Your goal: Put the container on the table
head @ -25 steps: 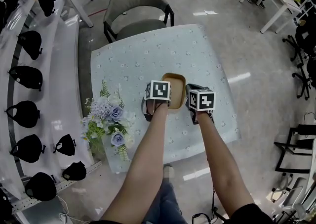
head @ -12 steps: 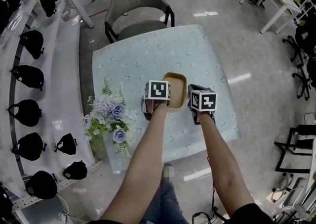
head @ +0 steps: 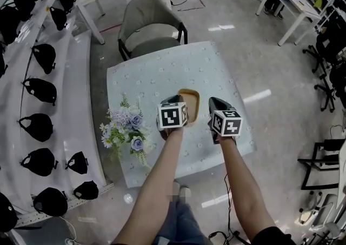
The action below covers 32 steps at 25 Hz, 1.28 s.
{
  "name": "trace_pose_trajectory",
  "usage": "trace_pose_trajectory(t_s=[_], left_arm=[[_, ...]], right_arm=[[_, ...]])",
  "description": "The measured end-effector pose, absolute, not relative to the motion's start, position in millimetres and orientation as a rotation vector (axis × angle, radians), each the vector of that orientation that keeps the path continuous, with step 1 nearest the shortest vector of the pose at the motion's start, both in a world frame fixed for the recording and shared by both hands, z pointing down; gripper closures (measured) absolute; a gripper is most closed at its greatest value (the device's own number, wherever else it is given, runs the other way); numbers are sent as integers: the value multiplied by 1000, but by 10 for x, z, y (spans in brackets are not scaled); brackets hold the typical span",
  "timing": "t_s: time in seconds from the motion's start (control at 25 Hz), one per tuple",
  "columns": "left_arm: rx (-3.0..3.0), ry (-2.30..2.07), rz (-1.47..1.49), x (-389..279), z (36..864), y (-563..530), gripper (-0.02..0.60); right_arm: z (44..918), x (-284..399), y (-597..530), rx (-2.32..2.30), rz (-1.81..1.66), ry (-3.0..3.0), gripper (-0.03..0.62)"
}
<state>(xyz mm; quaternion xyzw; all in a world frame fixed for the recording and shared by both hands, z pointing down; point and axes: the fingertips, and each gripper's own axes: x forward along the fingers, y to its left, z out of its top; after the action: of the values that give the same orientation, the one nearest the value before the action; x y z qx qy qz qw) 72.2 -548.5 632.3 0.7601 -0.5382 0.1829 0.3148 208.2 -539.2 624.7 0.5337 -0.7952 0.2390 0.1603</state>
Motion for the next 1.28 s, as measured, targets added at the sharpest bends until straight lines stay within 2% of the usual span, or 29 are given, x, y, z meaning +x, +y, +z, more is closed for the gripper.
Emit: trace_pose_trajectory(t_s=[0.44,0.8,1.04,1.28], left_arm=[[2425,-1472,109,856,4754,-4743,572],[2685,-1558,-79,494,3657,-3816,574],[2732,-1624,-154,186,3298,-3326,574],[2729,-1658,-137,-9,3320,-2941,574]], right_arm=[[4604,2319,-4617,1778,341,-2534,595],[3740,2479,-3652,1947,178,-2673,595],[3505,2603,-3152,2020,123,-2689,595],[3426,2688,-2857,2060,95,-2695,595]])
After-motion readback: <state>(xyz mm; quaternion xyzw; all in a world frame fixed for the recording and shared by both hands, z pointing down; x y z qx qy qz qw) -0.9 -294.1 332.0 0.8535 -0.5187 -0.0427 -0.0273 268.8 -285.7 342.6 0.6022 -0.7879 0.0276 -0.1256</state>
